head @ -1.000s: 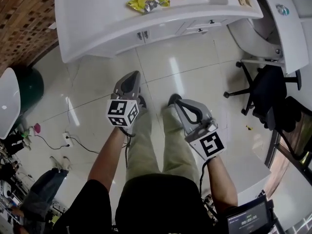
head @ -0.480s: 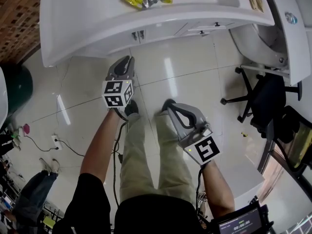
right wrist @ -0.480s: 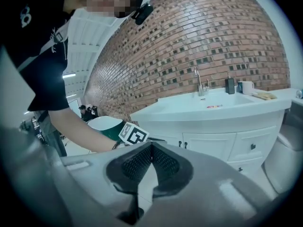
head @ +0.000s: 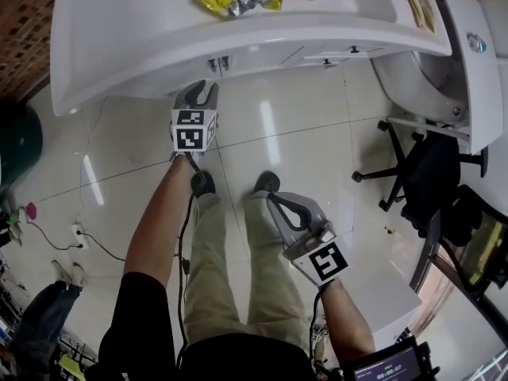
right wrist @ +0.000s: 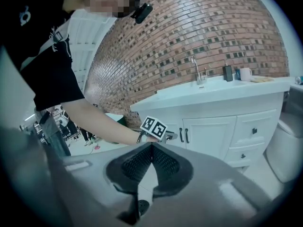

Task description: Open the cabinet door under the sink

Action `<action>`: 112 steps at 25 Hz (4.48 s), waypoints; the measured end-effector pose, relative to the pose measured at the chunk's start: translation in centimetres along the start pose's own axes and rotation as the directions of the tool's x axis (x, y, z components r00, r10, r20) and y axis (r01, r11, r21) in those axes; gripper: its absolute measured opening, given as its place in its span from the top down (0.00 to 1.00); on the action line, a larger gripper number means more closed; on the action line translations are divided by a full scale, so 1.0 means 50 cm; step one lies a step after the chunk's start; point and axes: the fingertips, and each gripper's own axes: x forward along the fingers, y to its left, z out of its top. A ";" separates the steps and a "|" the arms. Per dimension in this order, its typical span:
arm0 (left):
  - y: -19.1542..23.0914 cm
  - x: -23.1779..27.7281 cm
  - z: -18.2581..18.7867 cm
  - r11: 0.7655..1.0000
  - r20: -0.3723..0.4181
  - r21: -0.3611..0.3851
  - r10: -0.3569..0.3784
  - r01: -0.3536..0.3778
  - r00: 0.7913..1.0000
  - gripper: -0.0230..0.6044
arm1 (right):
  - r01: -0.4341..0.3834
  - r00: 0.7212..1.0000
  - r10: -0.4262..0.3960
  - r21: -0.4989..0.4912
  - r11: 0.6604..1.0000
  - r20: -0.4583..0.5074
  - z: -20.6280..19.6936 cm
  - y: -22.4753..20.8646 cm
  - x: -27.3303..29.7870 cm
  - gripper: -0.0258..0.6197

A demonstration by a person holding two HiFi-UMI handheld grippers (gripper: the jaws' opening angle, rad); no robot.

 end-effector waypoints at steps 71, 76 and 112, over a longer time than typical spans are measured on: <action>-0.027 -0.026 -0.137 0.995 -0.040 0.097 0.038 -0.034 0.998 0.87 | -0.002 0.997 0.004 0.023 1.000 -0.077 -0.088 0.023 -0.044 0.97; -0.030 -0.067 -0.169 0.994 -0.034 0.112 0.019 -0.016 0.999 0.87 | -0.010 0.997 0.011 0.009 1.000 -0.074 -0.081 0.037 -0.034 0.97; 0.178 -0.409 -0.407 0.985 -0.121 0.169 0.062 -0.041 0.991 0.88 | -0.105 0.991 0.102 -0.035 0.994 -0.086 -0.044 0.241 0.080 0.97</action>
